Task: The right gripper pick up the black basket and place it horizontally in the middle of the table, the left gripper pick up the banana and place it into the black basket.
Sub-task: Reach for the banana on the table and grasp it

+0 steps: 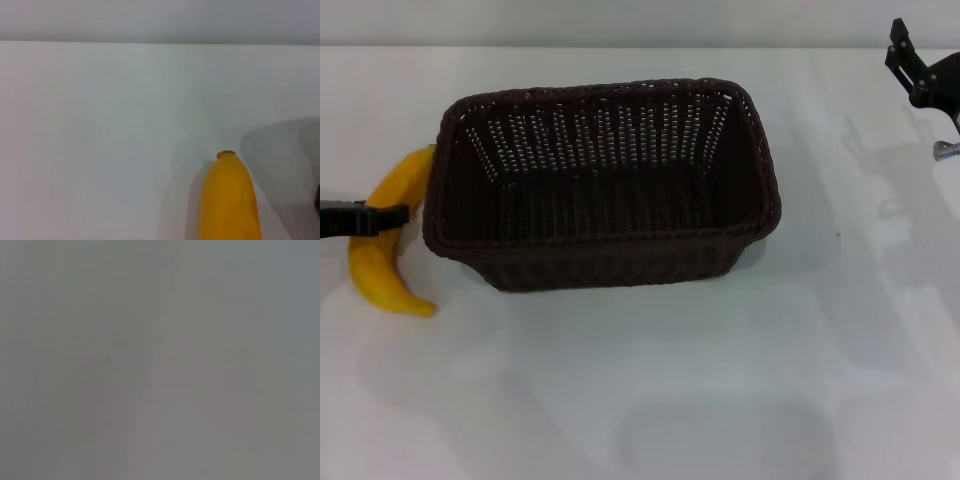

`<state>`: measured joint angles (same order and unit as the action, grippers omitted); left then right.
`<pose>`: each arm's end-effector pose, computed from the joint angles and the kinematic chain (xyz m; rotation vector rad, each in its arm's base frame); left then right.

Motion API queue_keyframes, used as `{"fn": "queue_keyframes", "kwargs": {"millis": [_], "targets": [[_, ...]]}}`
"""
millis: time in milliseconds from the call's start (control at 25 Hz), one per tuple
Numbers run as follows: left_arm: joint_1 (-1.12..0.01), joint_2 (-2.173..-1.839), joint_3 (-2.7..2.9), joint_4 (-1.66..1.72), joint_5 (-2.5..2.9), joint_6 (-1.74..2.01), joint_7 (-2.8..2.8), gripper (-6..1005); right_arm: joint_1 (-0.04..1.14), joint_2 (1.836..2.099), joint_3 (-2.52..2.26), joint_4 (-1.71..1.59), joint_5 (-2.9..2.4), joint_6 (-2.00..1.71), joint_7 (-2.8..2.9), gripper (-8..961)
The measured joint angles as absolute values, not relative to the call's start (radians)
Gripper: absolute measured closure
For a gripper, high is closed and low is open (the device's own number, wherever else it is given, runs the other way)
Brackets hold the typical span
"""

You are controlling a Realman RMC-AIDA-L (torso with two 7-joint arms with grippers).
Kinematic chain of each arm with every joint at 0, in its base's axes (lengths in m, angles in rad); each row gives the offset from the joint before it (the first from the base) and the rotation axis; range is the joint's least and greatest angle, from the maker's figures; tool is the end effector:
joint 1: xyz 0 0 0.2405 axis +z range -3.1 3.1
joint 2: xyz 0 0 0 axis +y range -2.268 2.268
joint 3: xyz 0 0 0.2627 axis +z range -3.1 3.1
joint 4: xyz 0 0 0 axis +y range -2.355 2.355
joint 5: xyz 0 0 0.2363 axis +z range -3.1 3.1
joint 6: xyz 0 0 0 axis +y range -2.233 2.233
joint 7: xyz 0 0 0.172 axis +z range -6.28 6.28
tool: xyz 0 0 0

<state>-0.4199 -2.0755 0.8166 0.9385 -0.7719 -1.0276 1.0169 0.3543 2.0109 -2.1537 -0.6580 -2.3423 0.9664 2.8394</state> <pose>-0.3709 0.4022 0.0337 -2.0621 -1.2266 -0.1018 0.2666 0.4095 -0.0223 -1.5797 0.2826 0.6570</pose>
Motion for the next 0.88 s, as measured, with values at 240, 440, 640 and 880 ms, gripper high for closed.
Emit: {"fn": "queue_keyframes", "kwargs": {"millis": [240, 440, 640, 880], "targets": [[-0.425, -2.074, 0.816, 0.929, -0.773, -1.015, 1.015, 504, 0.356, 2.011, -2.154, -0.658, -2.342, 0.966, 2.839, 142], [-0.432, -2.070, 0.815, 0.918, -0.766, -1.014, 1.009, 504, 0.359, 2.011, -2.154, -0.658, -2.342, 0.966, 2.839, 141], [-0.430, -2.067, 0.814, 0.919, -0.768, -1.014, 1.004, 504, 0.359, 2.011, -2.153, -0.658, -2.342, 0.966, 2.839, 142], [-0.423, -2.069, 0.813, 0.923, -0.773, -1.010, 1.004, 505, 0.357, 2.011, -2.149, -0.658, -2.342, 0.967, 2.839, 142]]}}
